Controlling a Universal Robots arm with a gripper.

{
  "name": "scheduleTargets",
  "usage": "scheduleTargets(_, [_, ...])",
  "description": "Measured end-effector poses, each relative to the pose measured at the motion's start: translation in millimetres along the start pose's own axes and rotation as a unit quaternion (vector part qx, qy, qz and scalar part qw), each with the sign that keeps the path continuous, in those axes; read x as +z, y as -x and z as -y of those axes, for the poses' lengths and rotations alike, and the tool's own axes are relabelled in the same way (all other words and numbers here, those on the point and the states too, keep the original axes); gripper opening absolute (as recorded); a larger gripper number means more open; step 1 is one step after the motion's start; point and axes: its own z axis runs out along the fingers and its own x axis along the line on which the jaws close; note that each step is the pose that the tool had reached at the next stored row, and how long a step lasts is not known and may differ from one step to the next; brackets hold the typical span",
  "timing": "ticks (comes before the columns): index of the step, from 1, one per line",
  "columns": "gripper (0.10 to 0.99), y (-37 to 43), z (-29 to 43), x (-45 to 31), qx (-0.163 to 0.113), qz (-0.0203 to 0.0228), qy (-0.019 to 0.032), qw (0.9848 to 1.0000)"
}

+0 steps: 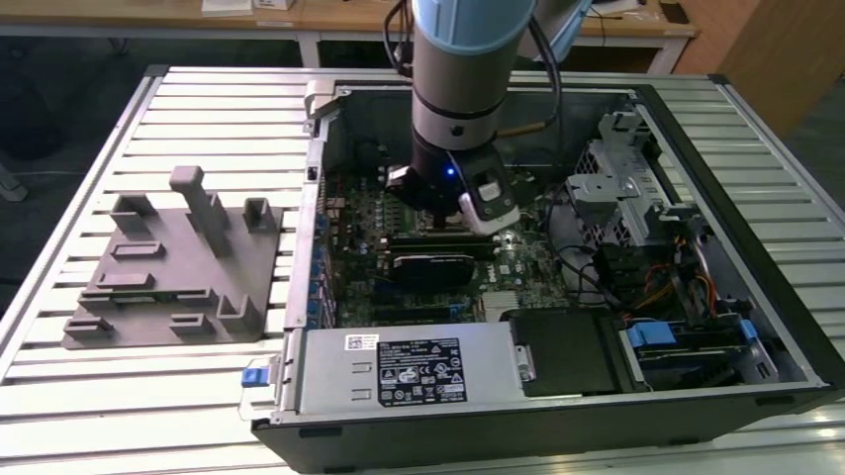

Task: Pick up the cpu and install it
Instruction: 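Install the second cpu locking lever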

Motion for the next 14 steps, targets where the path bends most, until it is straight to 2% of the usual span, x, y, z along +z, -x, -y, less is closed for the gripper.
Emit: scheduleTargets(14, [0.106,-15.3,3.8,12.0,0.0,0.0,0.0,1.0])
